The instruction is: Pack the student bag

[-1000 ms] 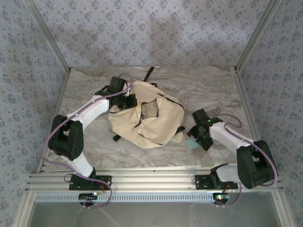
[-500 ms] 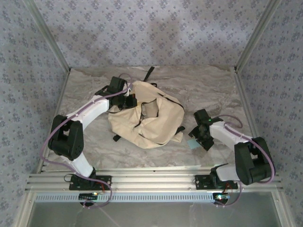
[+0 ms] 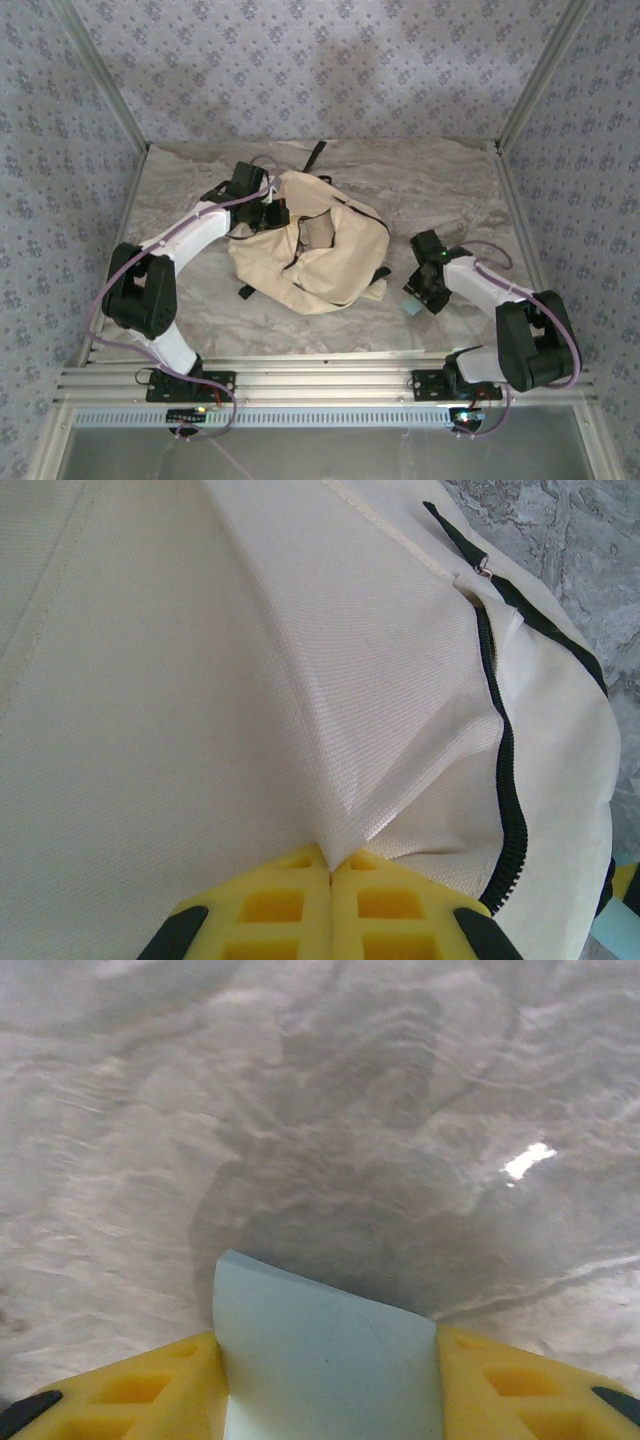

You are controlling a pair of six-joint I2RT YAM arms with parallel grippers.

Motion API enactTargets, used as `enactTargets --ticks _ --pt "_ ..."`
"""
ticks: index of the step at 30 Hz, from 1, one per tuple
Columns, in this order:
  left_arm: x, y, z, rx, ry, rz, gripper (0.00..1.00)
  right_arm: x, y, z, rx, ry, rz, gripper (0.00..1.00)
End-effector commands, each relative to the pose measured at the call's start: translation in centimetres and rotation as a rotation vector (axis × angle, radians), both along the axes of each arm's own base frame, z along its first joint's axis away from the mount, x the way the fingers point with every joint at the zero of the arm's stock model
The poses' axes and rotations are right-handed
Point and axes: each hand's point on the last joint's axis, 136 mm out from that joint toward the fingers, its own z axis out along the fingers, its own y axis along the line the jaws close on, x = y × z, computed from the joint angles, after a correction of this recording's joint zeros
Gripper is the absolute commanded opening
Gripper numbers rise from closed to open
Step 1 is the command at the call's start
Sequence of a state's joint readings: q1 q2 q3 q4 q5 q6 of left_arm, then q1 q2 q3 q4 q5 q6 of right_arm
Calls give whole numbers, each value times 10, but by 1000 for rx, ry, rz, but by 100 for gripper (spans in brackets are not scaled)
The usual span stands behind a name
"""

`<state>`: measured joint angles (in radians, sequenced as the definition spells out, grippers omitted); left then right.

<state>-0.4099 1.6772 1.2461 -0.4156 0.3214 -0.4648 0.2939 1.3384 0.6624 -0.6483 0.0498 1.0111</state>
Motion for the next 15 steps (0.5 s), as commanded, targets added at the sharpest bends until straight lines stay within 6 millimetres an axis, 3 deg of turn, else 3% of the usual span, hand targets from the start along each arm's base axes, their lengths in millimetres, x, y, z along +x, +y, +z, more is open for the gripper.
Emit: enactTargets --ticks 1,8,11,15 --pt "10 2 29 -25 -84 13 0 23 -2 27 -31 -94 66 53" --pt "11 2 29 -30 -86 15 0 47 4 66 -51 -165 170 54" --pt "11 2 30 -28 -87 15 0 63 20 80 1 -208 208 54" --pt "11 2 28 -22 -85 14 0 90 58 101 71 -273 289 54"
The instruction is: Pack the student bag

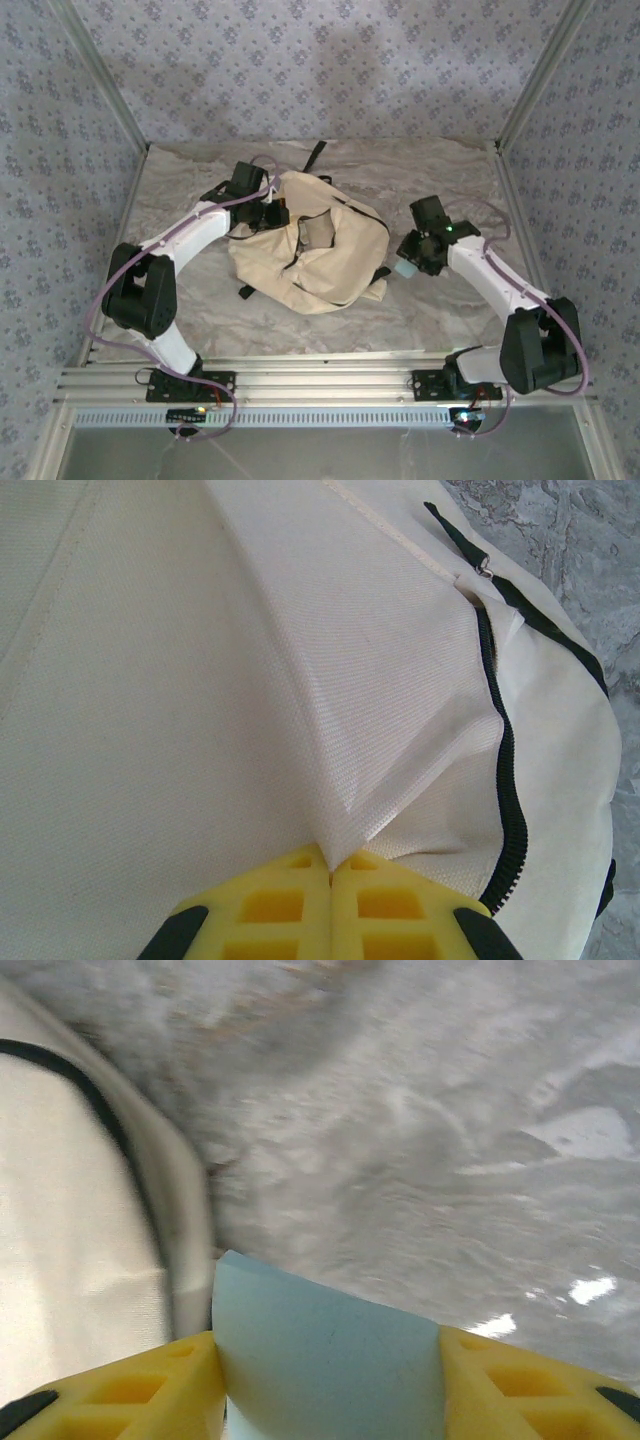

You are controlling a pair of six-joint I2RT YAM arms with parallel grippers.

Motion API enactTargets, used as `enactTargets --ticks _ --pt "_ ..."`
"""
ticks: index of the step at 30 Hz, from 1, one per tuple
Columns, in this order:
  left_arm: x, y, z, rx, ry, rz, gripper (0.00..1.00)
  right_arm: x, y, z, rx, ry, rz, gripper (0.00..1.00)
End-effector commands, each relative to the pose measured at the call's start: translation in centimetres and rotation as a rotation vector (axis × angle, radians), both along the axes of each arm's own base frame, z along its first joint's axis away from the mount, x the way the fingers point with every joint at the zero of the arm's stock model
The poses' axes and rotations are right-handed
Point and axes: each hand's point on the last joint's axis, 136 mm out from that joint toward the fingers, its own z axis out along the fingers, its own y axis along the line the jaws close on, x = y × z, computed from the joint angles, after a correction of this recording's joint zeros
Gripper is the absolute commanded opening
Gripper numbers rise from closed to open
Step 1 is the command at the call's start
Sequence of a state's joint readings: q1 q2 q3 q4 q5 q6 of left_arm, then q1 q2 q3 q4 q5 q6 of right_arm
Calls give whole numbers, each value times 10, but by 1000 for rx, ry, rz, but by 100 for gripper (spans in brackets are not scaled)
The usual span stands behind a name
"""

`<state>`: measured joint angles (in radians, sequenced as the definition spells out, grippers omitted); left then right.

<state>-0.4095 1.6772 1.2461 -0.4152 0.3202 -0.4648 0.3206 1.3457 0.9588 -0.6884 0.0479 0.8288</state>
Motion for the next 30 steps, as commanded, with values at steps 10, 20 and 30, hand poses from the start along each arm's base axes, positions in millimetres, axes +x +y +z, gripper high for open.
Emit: enactTargets --ticks 10,20,30 --pt "10 2 26 -31 -80 19 0 70 137 32 200 -160 229 54" --pt "9 2 27 -42 -76 26 0 100 213 11 339 -186 222 58" --pt "8 2 28 -44 -77 25 0 89 209 19 291 -182 325 78"
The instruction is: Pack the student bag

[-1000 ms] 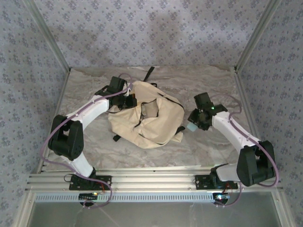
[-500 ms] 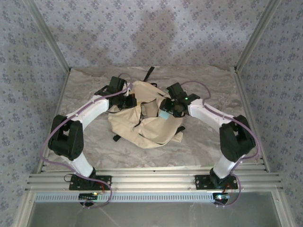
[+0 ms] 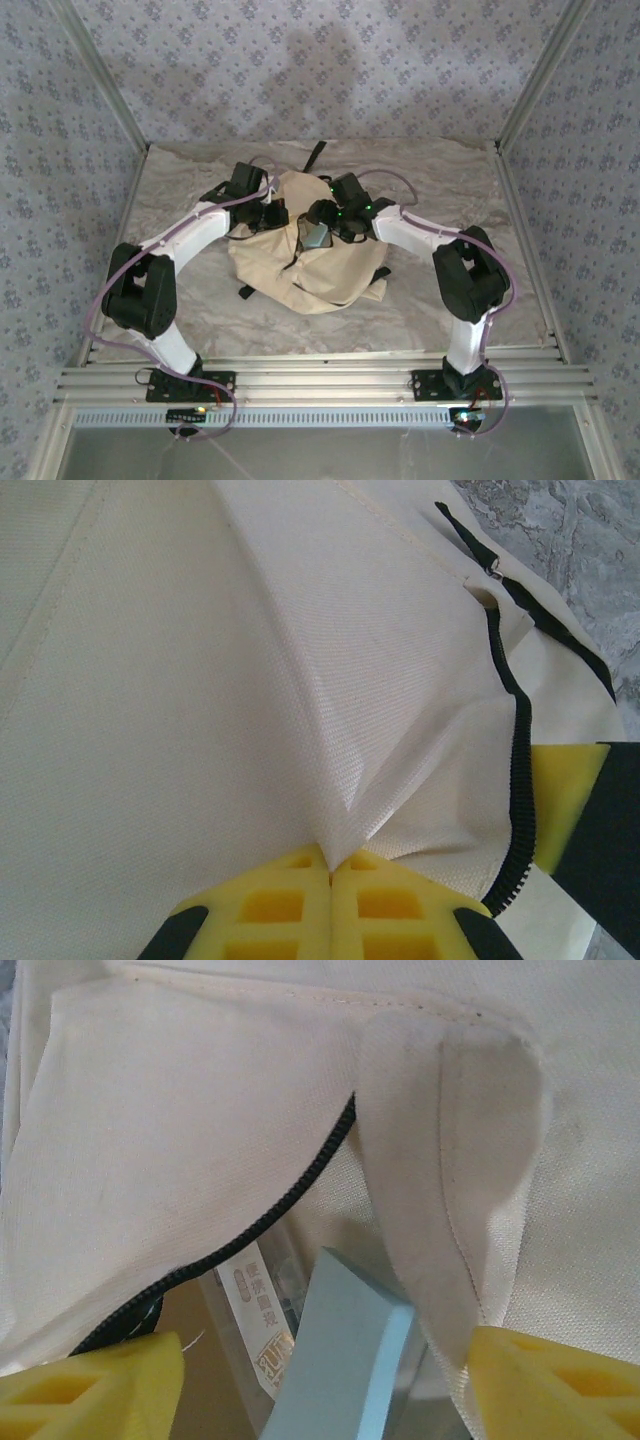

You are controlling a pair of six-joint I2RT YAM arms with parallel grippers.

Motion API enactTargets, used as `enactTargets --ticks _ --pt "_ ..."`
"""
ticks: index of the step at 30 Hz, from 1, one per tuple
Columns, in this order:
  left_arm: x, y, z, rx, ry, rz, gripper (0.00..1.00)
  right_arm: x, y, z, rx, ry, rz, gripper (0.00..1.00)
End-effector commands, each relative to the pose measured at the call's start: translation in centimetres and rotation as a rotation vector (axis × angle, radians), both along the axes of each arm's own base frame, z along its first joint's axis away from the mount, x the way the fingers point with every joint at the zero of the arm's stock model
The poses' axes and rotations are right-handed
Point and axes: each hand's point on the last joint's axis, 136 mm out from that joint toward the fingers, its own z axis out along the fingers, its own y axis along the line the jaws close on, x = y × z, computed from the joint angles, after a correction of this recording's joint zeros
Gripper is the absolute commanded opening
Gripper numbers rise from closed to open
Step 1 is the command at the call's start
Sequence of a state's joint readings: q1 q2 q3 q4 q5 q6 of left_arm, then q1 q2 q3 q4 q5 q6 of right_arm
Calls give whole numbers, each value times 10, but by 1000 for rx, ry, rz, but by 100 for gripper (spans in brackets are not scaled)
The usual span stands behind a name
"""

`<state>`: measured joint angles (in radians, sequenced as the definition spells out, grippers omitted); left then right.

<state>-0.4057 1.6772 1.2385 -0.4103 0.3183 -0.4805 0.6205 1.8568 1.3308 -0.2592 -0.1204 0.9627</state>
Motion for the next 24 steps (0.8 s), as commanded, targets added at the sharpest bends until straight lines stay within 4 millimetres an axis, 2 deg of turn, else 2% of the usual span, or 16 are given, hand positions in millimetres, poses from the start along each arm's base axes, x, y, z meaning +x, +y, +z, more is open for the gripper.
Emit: enactTargets --ticks 1,4,6,9,13,18,24 --pt "7 0 31 -39 -88 7 0 -8 -10 20 -41 -41 49 78" --pt "8 0 33 -41 -93 5 0 -18 -18 18 -39 -33 58 70" --pt "8 0 34 -41 -95 7 0 -24 -18 17 -25 -23 62 60" --pt "8 0 35 -42 -97 6 0 -26 -12 15 -9 -25 70 48" --pt "7 -1 35 -47 -93 6 0 -22 -3 5 -3 0 82 39" --pt "6 -1 38 -53 -94 10 0 -24 5 -8 -31 58 103 38" --pt "7 -2 37 -61 -94 10 0 -34 -1 -19 -76 87 97 45"
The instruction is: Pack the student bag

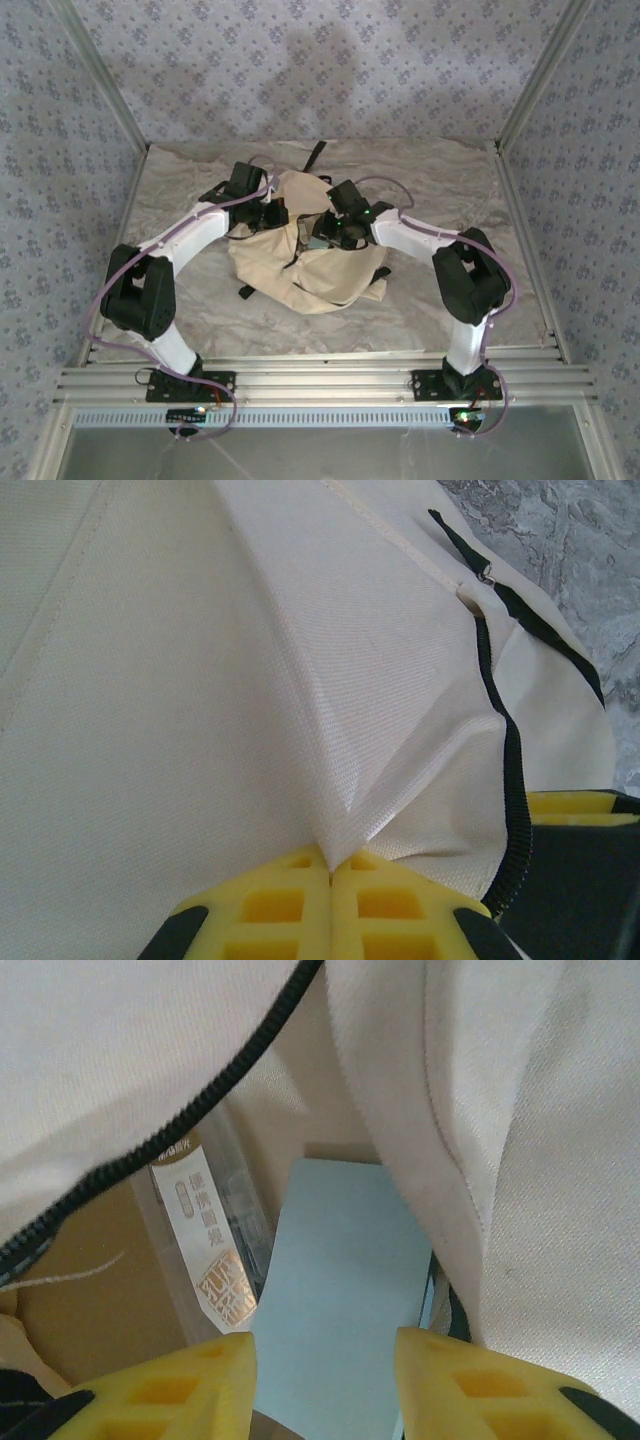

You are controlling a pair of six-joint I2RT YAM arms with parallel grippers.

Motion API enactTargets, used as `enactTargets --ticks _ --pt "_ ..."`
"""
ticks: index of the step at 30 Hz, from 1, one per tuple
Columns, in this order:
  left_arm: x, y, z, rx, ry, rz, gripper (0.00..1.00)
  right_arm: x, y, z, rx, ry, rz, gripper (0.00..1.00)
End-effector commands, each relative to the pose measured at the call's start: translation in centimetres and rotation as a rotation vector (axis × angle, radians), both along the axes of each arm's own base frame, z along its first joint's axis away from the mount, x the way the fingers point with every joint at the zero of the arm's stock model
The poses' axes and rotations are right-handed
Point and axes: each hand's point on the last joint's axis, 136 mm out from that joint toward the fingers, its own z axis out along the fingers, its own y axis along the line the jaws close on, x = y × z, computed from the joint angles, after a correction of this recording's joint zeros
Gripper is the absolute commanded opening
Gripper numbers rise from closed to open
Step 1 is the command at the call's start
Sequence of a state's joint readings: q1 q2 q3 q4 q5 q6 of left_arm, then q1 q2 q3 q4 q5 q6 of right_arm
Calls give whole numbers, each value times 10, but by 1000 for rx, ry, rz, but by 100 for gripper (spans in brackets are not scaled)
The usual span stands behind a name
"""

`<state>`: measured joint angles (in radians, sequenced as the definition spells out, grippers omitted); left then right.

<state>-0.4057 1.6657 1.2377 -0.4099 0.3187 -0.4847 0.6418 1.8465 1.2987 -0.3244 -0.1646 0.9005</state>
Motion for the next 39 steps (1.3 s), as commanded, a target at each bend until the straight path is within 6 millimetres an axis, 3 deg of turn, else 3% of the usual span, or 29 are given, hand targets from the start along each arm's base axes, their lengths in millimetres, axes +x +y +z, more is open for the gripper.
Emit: enactTargets --ticks 1,4,7,12,16,19,25,30,32,35,36,38,39 --pt "8 -3 32 -56 -84 6 0 -6 -2 -6 -31 31 2 46" --pt "7 -3 33 -58 -84 3 0 -5 8 -11 -10 42 14 47" --pt "7 -3 33 -58 -83 5 0 6 35 -7 113 22 44 45" --pt "5 -4 32 -67 -74 5 0 37 77 22 226 -92 113 39" --pt "4 -4 33 -70 -74 2 0 49 97 44 264 -163 169 37" --pt "4 -3 32 -65 -75 3 0 44 90 48 239 -178 188 37" --pt "6 -4 28 -59 -72 2 0 22 48 53 130 -199 180 45" --pt "7 -3 25 -51 -65 1 3 -1 24 66 37 -219 233 49" --pt "7 -4 24 -54 -60 2 15 -11 21 65 15 -198 264 49" --pt "6 -3 29 -60 -58 17 66 -29 23 61 -8 -153 298 49" --pt "4 -1 33 -62 -62 20 77 -34 23 60 -20 -144 306 49" --pt "1 4 41 -53 -82 31 89 -46 22 55 -63 -133 315 51" --pt "-2 8 46 -39 -94 41 91 -52 23 53 -79 -127 323 51"
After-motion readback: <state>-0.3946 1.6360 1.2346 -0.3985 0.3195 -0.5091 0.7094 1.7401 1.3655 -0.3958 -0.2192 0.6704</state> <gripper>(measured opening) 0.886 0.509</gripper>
